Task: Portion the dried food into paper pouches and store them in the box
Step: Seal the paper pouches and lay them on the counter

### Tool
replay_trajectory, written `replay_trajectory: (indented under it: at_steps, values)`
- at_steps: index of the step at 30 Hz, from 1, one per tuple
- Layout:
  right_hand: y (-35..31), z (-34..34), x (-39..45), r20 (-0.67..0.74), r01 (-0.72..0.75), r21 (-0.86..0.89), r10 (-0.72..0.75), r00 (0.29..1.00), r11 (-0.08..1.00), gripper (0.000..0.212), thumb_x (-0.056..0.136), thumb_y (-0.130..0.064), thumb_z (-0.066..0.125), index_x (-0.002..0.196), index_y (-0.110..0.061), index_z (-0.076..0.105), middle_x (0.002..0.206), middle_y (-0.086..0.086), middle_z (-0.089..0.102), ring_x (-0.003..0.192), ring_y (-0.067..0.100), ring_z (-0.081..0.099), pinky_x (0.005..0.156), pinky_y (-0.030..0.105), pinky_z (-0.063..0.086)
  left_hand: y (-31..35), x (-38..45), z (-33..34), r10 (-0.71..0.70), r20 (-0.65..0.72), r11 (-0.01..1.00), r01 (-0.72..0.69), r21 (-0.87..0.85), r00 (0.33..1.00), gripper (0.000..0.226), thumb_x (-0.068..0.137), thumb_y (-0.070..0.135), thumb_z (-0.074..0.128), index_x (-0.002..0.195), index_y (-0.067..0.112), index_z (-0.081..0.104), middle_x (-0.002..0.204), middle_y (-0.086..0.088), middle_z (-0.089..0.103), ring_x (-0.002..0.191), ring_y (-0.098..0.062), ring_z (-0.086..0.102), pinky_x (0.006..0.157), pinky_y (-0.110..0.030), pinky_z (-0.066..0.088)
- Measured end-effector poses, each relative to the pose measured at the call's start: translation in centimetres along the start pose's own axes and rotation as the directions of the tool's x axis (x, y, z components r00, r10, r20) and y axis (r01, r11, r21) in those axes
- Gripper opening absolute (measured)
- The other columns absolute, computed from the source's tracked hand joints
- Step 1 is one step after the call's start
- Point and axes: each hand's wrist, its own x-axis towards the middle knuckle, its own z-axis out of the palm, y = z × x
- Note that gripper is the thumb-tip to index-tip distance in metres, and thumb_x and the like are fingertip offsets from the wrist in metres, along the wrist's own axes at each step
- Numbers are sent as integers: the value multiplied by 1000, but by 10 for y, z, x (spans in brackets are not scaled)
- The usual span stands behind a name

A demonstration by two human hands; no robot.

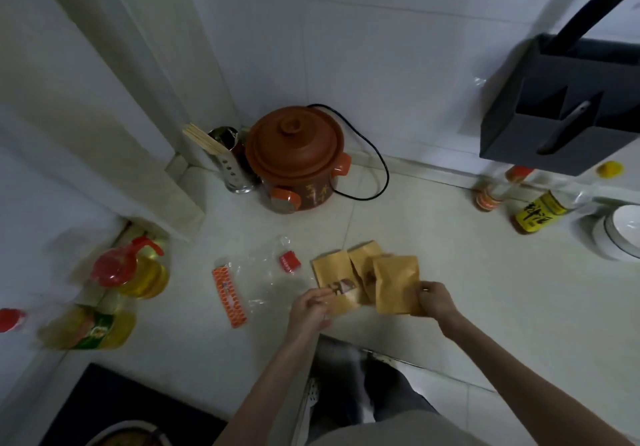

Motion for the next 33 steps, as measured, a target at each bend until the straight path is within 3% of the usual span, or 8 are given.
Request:
replay_trajectory:
  at_steps: [5,9,12,17,19,23,26,33]
  values:
    - [-20,-42,33,-88,126,-84,-133,987,989,41,86,3,42,125,5,55,100,13,59,63,18,61,44,19,50,-4,10,15,-22,-15,998,23,67,1000,25,88,-9,52,102,5,67,121,-16,62,101,-26,58,68,-30,53]
    - [-14,-56,58,-51,81,-147,-89,995,986,31,90,-2,44,114,6,61,99,18,65,81,34,65,67,38,58,-5,9,27,-31,-60,995,37,90,998,31,87,-12,49,105,5,67,118,-15,61,101,-28,57,71,-33,52]
    - [2,-58,63,-115,19,-406,-72,991,914,27,88,-12,51,98,7,68,101,27,68,95,41,64,82,40,52,-9,3,28,7,-70,995,1,104,998,27,87,-9,52,104,5,67,110,-14,63,95,-25,58,73,-32,50]
    - [9,-39,61,297,170,-433,-37,954,885,22,80,-1,53,95,6,68,72,13,63,58,21,57,51,27,49,-22,3,24,-4,-139,998,12,61,990,26,88,-11,48,103,1,65,103,-15,64,86,-24,58,71,-29,46]
    - [-1,-27,62,396,295,-465,-102,913,835,23,79,-1,54,96,4,68,67,5,61,61,18,57,50,22,46,-28,7,24,-26,-164,998,35,57,986,28,87,-12,46,100,4,66,104,-14,65,85,-24,59,71,-29,46]
    - [-37,1,75,450,550,-503,-341,825,667,21,82,-7,55,101,-8,65,95,12,68,92,27,64,79,34,50,-38,15,26,-54,-172,996,66,62,984,31,87,-10,44,96,9,68,99,-9,68,79,-19,62,66,-27,47]
    - [-65,19,86,501,644,-587,-405,765,491,42,82,-2,47,123,-9,54,122,13,51,113,32,51,99,41,43,-40,17,31,-66,-174,997,73,33,983,32,86,-7,48,87,18,68,90,-1,71,73,-13,62,61,-23,47]
    - [-91,46,101,552,653,-724,-382,741,221,37,94,-10,40,131,-12,45,131,15,37,120,32,38,89,41,42,-51,7,30,-76,-222,996,65,-58,972,34,85,-7,50,87,20,70,88,4,73,69,-7,66,58,-20,49]
